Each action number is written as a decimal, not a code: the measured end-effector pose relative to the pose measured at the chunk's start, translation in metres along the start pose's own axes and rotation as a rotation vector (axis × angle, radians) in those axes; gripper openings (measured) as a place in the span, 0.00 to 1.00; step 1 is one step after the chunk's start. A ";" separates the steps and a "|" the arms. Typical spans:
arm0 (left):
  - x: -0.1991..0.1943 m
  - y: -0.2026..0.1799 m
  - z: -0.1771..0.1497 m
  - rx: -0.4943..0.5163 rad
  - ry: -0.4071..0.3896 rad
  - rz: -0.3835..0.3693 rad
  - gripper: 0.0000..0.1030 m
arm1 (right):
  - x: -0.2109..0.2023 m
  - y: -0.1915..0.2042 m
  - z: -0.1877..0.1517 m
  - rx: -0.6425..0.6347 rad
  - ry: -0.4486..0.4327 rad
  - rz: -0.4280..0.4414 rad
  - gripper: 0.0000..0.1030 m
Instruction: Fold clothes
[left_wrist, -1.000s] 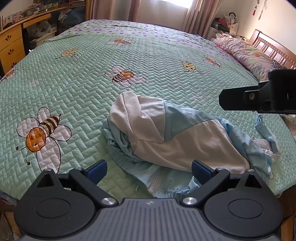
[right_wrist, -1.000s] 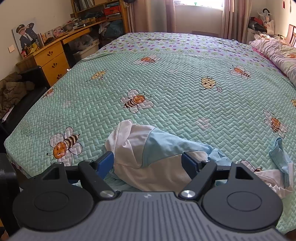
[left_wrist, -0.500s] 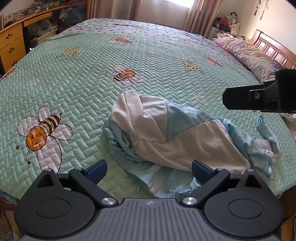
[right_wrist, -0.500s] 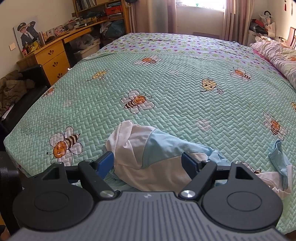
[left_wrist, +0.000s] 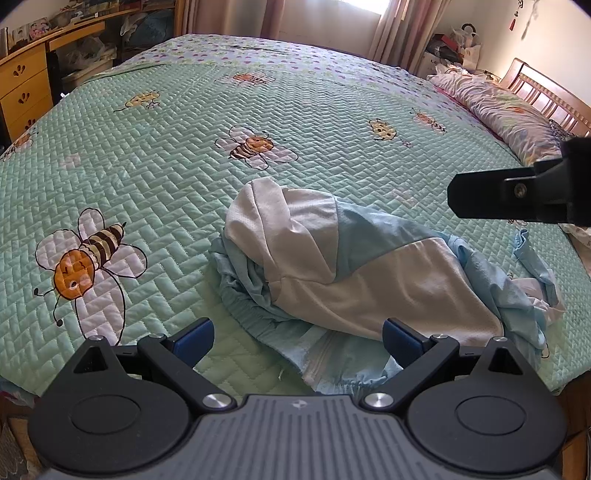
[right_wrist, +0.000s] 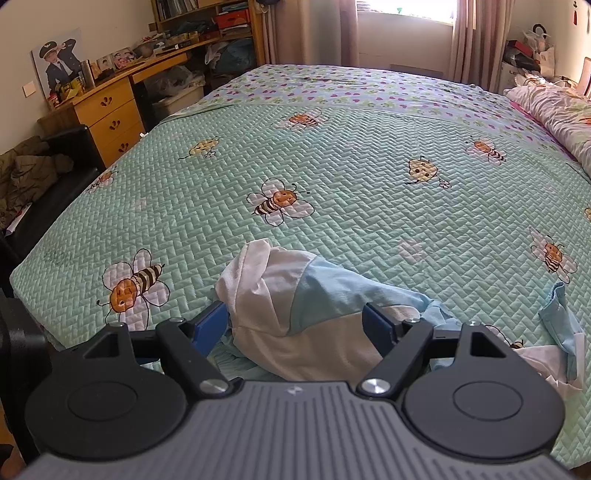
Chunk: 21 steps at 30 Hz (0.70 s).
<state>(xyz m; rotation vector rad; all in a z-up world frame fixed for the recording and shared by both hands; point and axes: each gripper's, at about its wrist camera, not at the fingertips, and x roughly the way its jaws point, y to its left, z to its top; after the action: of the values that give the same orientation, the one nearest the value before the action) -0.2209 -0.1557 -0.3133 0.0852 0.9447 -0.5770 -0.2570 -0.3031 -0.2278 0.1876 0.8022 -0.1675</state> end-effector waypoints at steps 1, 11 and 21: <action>0.000 0.000 0.000 -0.001 0.000 0.001 0.95 | 0.000 0.000 -0.001 0.000 0.000 0.002 0.78; -0.011 0.013 0.001 0.010 -0.045 -0.012 0.95 | -0.011 -0.117 -0.097 0.219 -0.165 0.104 0.78; 0.000 0.000 -0.004 0.051 -0.007 -0.010 0.95 | 0.020 -0.189 -0.123 0.224 -0.198 -0.010 0.78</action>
<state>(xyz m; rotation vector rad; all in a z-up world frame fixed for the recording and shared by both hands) -0.2235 -0.1542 -0.3153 0.1242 0.9246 -0.6106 -0.3701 -0.4596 -0.3459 0.3730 0.5869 -0.2814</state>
